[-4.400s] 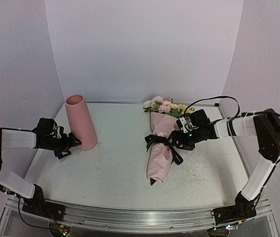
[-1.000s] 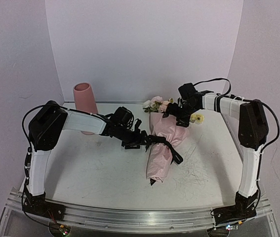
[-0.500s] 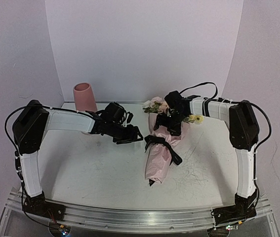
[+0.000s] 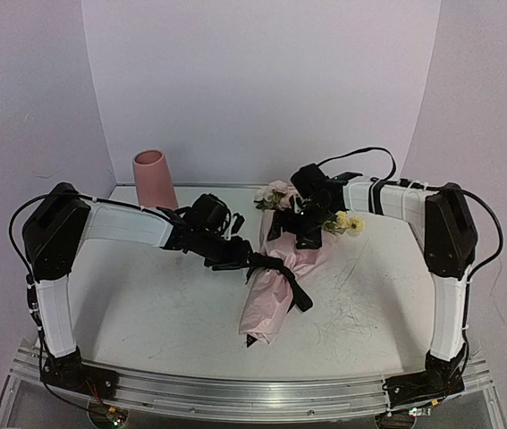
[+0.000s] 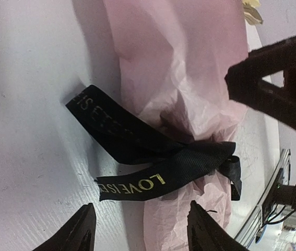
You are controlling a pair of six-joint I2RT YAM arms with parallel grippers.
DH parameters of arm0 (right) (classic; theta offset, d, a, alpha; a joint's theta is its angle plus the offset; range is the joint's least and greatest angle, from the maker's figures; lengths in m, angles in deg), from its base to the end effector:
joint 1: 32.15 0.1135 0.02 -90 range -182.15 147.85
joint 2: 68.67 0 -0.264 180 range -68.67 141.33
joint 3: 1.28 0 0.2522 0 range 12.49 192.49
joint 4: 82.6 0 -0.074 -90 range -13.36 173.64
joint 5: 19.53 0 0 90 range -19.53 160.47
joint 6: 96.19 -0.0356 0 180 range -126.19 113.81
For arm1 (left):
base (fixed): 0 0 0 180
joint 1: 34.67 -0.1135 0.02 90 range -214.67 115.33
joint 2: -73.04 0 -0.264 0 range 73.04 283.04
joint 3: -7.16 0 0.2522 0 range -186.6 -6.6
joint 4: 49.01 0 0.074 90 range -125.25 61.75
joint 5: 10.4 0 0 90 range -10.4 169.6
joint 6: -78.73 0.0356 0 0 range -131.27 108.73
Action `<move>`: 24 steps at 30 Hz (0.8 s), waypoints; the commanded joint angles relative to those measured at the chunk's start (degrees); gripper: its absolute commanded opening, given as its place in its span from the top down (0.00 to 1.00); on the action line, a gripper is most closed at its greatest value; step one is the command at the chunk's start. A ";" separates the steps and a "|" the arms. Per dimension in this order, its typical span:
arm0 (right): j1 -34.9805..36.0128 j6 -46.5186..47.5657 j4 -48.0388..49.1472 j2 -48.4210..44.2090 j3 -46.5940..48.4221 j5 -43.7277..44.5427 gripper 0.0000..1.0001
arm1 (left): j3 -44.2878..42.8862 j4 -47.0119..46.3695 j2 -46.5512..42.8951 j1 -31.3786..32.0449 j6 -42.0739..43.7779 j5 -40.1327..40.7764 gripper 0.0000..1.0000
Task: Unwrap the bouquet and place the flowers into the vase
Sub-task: Adjust the fake flower at the center of the board.
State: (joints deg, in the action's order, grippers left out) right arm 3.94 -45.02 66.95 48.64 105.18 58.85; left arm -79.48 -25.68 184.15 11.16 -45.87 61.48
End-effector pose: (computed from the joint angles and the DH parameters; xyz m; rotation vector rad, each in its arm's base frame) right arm 0.3761 0.2830 0.2287 -0.0541 2.4452 0.8698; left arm 0.2827 -0.3069 0.1754 0.4149 2.5800 -0.9674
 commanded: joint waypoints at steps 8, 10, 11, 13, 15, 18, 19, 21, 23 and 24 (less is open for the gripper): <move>-0.23 5.58 0.79 -15.22 -11.16 0.16 0.09 | -2.34 -0.97 -0.53 0.67 1.19 -0.87 0.48; -0.22 5.72 0.87 -17.00 -13.87 0.39 0.08 | -2.52 -1.03 -0.19 0.66 1.33 -1.64 0.46; -0.18 5.74 0.88 -17.79 -15.16 0.62 0.08 | -2.64 -1.03 0.11 0.66 1.45 -2.40 0.45; -0.21 5.44 0.91 -19.56 -18.30 1.68 0.08 | -2.82 -1.03 0.65 0.67 1.78 -4.05 0.45; -0.25 4.84 0.90 -21.55 -20.74 4.07 0.09 | -2.72 -1.04 0.82 0.71 2.11 -5.52 0.50; -0.70 2.55 0.43 -23.85 -23.75 8.97 0.13 | -1.71 -0.96 0.35 0.92 2.16 -6.73 0.58; -1.39 1.76 0.18 -24.13 -24.44 9.34 0.15 | -1.05 -0.95 -0.01 0.94 2.03 -6.77 0.59; -3.09 0.31 0.09 -24.75 -26.14 9.20 0.19 | 0.67 -0.91 -1.06 0.96 1.77 -6.45 0.60; -4.41 0.03 0.17 -25.05 -26.95 8.96 0.22 | 2.38 -0.93 -2.46 1.00 1.63 -5.74 0.60; -4.76 0.04 0.17 -25.10 -27.19 9.27 0.25 | 3.14 -0.90 -2.93 0.95 1.64 -5.50 0.60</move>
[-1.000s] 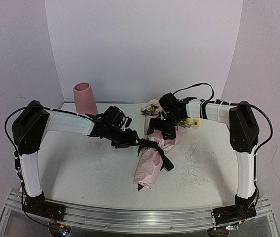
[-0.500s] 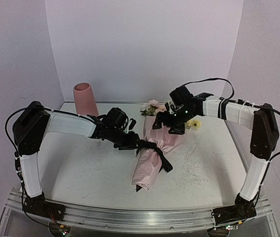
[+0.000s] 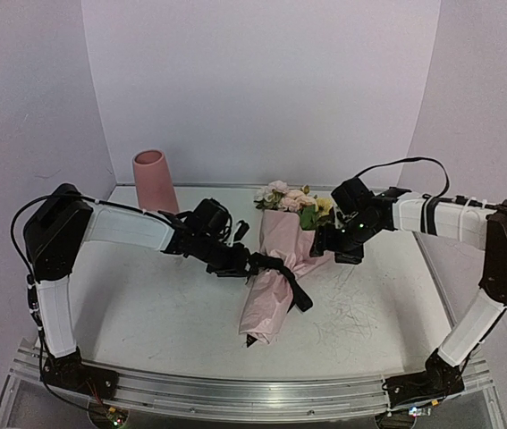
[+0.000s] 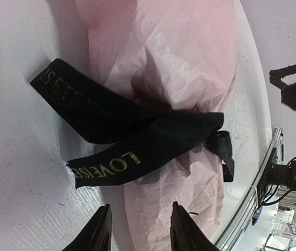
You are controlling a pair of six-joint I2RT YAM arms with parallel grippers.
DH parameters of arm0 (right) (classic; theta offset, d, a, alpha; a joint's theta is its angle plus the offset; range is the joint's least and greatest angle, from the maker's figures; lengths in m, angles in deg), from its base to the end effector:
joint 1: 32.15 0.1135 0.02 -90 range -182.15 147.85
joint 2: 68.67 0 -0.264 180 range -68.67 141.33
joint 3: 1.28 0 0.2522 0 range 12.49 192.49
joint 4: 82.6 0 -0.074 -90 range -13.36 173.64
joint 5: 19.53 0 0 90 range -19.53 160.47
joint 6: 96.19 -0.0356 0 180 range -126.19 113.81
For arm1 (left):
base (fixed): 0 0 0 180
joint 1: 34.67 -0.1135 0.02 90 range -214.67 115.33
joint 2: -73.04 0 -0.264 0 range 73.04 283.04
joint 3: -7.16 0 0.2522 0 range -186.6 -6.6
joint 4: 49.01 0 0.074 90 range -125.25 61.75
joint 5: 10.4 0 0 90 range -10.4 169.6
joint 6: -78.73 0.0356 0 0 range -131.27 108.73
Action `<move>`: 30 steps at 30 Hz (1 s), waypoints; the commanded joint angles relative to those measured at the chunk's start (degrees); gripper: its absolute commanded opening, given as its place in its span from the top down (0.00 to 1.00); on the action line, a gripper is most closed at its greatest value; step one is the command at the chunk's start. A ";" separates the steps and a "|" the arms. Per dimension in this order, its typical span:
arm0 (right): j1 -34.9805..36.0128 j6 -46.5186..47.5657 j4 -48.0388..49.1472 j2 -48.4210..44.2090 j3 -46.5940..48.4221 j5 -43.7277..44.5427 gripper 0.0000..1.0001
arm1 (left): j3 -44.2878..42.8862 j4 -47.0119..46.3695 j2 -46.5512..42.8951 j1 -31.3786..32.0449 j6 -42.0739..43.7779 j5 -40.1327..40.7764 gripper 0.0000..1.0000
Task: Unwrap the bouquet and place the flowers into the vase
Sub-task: Adjust the fake flower at the center of the board.
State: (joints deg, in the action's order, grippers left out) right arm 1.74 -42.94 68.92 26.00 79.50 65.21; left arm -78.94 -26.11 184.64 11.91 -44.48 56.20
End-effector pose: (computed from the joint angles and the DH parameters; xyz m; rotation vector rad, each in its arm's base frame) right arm 0.3030 0.2074 0.2423 0.0113 2.4205 0.7082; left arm 0.2754 -0.3116 0.1706 0.5130 2.5949 -1.0614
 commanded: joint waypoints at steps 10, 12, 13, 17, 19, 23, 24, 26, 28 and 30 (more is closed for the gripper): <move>-7.11 -3.90 -6.90 -1.52 -3.83 9.39 0.26 | 7.18 0.95 -4.96 0.20 -2.95 3.44 0.61; -8.01 -3.34 -6.90 -0.25 -3.77 9.78 0.26 | 7.73 1.05 -4.19 0.24 -4.32 3.24 0.61; -8.21 -2.99 -6.90 0.66 -3.16 10.31 0.26 | 7.71 1.11 -3.62 0.26 -4.77 2.77 0.61; -8.62 -1.21 -7.20 5.86 1.64 12.34 0.26 | 6.69 1.71 -1.46 1.23 -5.27 1.27 0.60; -9.20 -0.75 -7.47 8.41 3.83 12.61 0.26 | 5.96 1.93 -0.53 2.03 -5.35 0.82 0.60; -9.56 0.13 -7.83 12.62 7.39 12.14 0.26 | 4.84 2.26 0.31 3.81 -4.92 0.23 0.59; -9.60 0.16 -7.86 13.70 8.27 11.67 0.26 | 4.54 2.49 0.50 4.15 -4.61 -0.01 0.59; -9.62 0.28 -7.72 15.45 9.96 9.94 0.26 | 3.88 2.91 0.75 4.93 -3.96 -0.63 0.58; -9.59 0.36 -7.59 17.40 12.31 7.88 0.26 | 3.17 3.26 1.27 5.56 -3.26 -1.35 0.57; -9.56 0.21 -7.31 19.26 14.29 5.97 0.26 | 2.28 3.59 2.07 6.26 -2.57 -2.14 0.57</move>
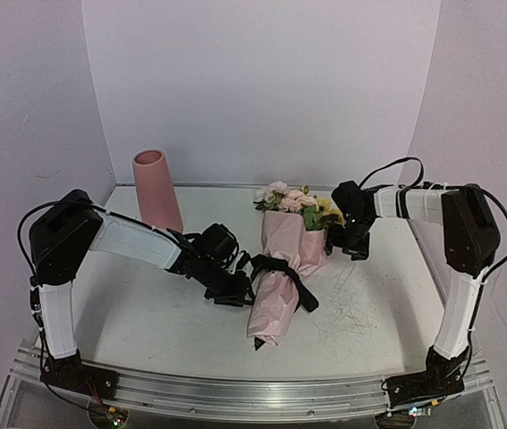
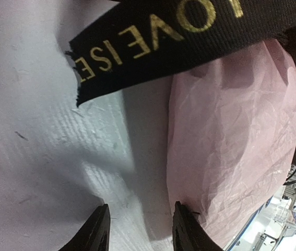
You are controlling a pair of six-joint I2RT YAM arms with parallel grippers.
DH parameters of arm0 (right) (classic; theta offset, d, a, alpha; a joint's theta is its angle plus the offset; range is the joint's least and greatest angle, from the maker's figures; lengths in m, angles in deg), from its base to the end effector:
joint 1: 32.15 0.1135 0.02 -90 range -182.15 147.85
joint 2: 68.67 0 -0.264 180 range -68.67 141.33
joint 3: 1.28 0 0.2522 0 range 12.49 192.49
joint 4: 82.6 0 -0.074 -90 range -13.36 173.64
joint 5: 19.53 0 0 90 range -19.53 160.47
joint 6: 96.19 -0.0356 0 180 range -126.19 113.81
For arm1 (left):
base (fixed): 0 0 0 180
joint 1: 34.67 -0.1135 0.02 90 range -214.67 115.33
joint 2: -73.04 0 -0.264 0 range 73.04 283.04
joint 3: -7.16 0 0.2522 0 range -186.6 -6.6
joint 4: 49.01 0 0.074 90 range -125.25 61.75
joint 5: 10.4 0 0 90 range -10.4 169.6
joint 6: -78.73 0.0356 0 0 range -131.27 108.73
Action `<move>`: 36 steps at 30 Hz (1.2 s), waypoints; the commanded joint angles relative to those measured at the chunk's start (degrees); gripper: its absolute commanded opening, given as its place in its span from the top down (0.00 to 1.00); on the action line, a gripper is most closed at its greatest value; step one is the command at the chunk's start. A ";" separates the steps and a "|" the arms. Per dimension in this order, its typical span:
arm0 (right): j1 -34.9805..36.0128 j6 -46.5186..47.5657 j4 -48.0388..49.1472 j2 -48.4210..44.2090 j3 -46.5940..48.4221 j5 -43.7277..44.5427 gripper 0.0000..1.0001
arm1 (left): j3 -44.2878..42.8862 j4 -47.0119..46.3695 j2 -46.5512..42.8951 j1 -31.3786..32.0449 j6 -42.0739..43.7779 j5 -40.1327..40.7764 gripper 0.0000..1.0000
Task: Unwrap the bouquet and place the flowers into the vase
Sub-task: Adjust the fake flower at the center of the board.
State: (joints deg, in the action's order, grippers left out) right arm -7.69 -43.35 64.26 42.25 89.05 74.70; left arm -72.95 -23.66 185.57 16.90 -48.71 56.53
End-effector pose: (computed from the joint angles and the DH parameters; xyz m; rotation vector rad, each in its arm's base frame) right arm 0.3790 0.1695 0.1831 0.3114 2.5208 0.3455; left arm 0.2321 -0.3150 0.1318 0.5174 2.8082 -0.9922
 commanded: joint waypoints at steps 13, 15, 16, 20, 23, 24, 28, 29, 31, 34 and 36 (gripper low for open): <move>0.10 1.11 -2.67 2.63 8.25 -6.40 0.24 | -3.24 3.78 -5.21 3.63 1.66 9.13 0.55; 0.08 1.88 -2.67 0.40 6.35 -5.84 0.24 | -2.85 4.04 -6.81 3.63 1.93 12.29 0.55; 0.07 2.26 -2.67 -0.83 5.16 -5.66 0.24 | -2.88 4.30 -7.34 3.63 2.19 13.99 0.55; 0.12 3.80 -2.65 -5.49 0.89 -5.56 0.24 | -5.30 7.39 -7.53 3.59 3.50 20.89 0.55; 0.13 4.30 -2.57 -8.35 -1.88 -5.87 0.24 | -8.30 9.26 -5.98 3.63 5.25 25.59 0.55; 0.12 4.39 -2.52 -9.39 -2.84 -5.90 0.24 | -9.37 9.34 -5.12 3.63 6.12 25.99 0.54; 0.11 4.45 -2.22 -12.08 -5.40 -6.58 0.22 | -13.50 9.76 -1.34 3.63 8.50 25.76 0.42; 0.11 4.56 -2.13 -12.68 -5.78 -6.74 0.22 | -14.41 9.75 -0.54 3.63 9.17 25.78 0.41; 0.14 4.74 -2.06 -13.56 -6.30 -6.78 0.21 | -16.07 9.77 0.91 3.63 10.49 26.01 0.40; 0.07 5.05 -2.05 -14.22 -6.44 -6.87 0.21 | -18.09 9.80 2.66 3.63 13.00 26.10 0.41; 0.13 5.13 -2.06 -14.41 -6.35 -7.10 0.21 | -19.10 9.95 3.60 3.63 14.48 26.38 0.42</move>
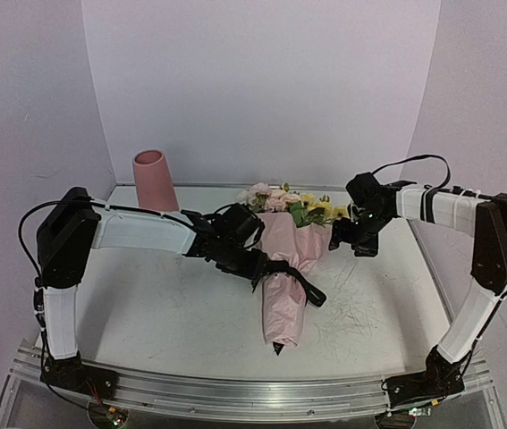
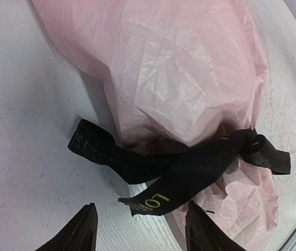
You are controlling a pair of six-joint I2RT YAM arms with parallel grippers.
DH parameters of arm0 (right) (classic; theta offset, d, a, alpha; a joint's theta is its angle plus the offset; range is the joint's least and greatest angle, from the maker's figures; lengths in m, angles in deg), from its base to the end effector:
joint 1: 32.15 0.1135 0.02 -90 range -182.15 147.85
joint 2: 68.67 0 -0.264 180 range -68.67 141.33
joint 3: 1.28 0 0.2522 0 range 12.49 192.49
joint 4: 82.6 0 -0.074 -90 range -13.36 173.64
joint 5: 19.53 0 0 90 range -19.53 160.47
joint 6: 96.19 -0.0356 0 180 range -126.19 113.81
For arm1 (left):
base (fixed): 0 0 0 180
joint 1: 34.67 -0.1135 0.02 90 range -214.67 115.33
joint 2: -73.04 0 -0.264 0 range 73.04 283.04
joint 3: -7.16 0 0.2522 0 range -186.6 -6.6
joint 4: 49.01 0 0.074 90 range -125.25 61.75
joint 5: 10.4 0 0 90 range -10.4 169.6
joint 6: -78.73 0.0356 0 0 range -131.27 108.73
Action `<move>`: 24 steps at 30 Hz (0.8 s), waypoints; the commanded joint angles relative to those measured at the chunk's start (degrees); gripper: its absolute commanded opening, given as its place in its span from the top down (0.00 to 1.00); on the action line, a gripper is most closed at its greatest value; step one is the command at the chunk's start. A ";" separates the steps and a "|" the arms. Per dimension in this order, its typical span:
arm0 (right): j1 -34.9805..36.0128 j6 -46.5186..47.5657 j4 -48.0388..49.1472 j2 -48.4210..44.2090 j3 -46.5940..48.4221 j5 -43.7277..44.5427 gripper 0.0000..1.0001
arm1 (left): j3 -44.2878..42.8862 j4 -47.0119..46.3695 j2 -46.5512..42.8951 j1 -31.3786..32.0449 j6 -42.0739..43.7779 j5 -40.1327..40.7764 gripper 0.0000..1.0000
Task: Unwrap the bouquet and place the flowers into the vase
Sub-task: Adjust the fake flower at the center of the board.
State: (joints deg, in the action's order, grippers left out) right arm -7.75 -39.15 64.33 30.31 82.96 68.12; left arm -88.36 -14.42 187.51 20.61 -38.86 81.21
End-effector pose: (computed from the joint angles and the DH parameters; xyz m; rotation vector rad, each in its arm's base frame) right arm 0.3443 0.1578 0.2289 0.1647 2.4626 0.5013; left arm 0.2474 -0.3553 0.1838 0.6092 2.5222 -0.5382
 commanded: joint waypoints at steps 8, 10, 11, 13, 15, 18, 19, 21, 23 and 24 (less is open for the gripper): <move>0.13 1.28 -2.13 -1.79 0.55 -1.36 0.20 | -6.42 1.31 4.02 -0.09 6.65 0.36 0.53; 0.18 1.40 -2.11 -1.54 0.61 -1.82 0.20 | -7.00 1.39 4.60 -0.09 6.53 -0.42 0.63; 0.18 1.41 -2.13 -1.51 0.58 -2.00 0.20 | -7.21 1.43 4.78 -0.09 6.50 -0.80 0.70; 0.17 1.56 -2.13 -1.49 0.48 -2.33 0.20 | -7.71 1.92 4.86 -0.09 6.38 -1.16 0.82; 0.18 1.84 -2.13 -1.50 0.21 -2.63 0.21 | -8.20 2.54 4.56 -0.09 6.18 -1.03 0.92; 0.18 2.17 -2.13 -1.63 -0.30 -3.61 0.20 | -8.33 3.23 3.25 -0.09 5.94 -1.02 1.00; 0.15 2.29 -2.11 -1.71 -0.51 -4.06 0.20 | -8.20 3.44 2.77 -0.09 5.86 -1.19 1.00; 0.18 2.44 -2.05 -1.96 -1.03 -4.57 0.20 | -7.83 3.78 1.68 -0.09 5.65 -1.42 1.00; 0.13 2.60 -1.96 -2.40 -1.71 -4.86 0.20 | -7.50 4.15 0.53 -0.09 5.54 -1.44 1.00; 0.13 2.63 -1.83 -2.61 -2.06 -4.87 0.20 | -7.23 4.44 0.19 -0.09 5.60 -1.43 1.00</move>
State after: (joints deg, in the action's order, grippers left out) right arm -7.75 -37.44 64.62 30.01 82.44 64.55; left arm -94.02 -11.39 192.01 20.61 -33.33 80.27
